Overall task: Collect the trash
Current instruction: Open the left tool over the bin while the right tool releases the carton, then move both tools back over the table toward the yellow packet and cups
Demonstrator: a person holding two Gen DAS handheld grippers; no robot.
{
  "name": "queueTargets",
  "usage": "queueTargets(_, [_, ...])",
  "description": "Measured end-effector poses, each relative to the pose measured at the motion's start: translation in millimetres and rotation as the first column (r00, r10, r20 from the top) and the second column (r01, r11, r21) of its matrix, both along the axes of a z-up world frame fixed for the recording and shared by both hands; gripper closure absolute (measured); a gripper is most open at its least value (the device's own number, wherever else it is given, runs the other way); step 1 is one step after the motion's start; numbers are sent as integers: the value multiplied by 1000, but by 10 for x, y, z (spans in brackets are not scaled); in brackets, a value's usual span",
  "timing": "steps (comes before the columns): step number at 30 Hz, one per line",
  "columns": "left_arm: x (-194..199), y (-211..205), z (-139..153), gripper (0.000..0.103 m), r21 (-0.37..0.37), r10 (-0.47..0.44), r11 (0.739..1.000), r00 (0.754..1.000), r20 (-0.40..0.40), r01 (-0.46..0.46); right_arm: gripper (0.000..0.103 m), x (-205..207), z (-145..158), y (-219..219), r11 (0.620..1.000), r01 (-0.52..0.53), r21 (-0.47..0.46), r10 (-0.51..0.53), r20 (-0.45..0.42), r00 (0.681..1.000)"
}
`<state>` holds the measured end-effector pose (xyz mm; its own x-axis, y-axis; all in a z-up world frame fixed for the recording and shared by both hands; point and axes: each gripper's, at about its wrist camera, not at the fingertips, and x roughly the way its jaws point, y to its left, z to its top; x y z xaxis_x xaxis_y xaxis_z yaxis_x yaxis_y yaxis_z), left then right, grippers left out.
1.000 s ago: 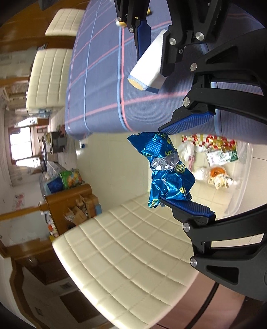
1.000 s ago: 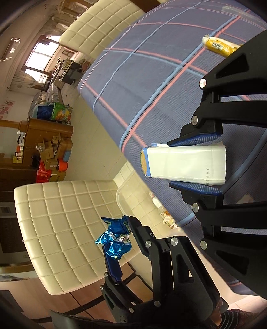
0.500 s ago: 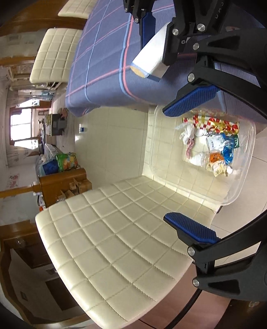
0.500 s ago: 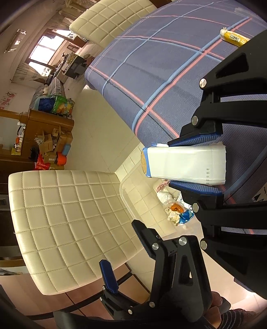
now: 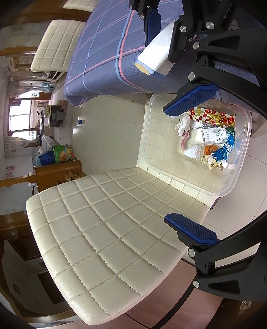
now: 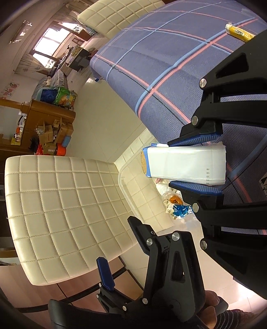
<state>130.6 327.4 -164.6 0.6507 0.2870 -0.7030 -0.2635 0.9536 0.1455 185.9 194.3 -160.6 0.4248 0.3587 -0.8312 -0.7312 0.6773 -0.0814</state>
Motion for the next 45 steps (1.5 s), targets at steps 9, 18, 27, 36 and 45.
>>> queueTargets(9, [-53,34,12,5,2,15,1000,1000,7,-15,70,-69,51,93,1000,-22,12,22,17,1000])
queueTargets(18, [-89,87,-12,4,-12,31,999,1000,0,-31,57,-111,28,109,999,-30,23,30,8,1000])
queueTargets(27, [-109,21,-38,4,-15,19,1000,1000,-11,-19,55,-81,17,-17,999,4,41,-3,-14,1000])
queueTargets(36, [-139,-161,76,4,24,-20,1000,1000,1,20,55,-70,38,-336,996,65,63,-64,-17,998])
queueTargets(45, [-33,-669,205,4,36,-98,994,995,-14,99,55,-55,92,-1103,974,194,116,-192,-27,981])
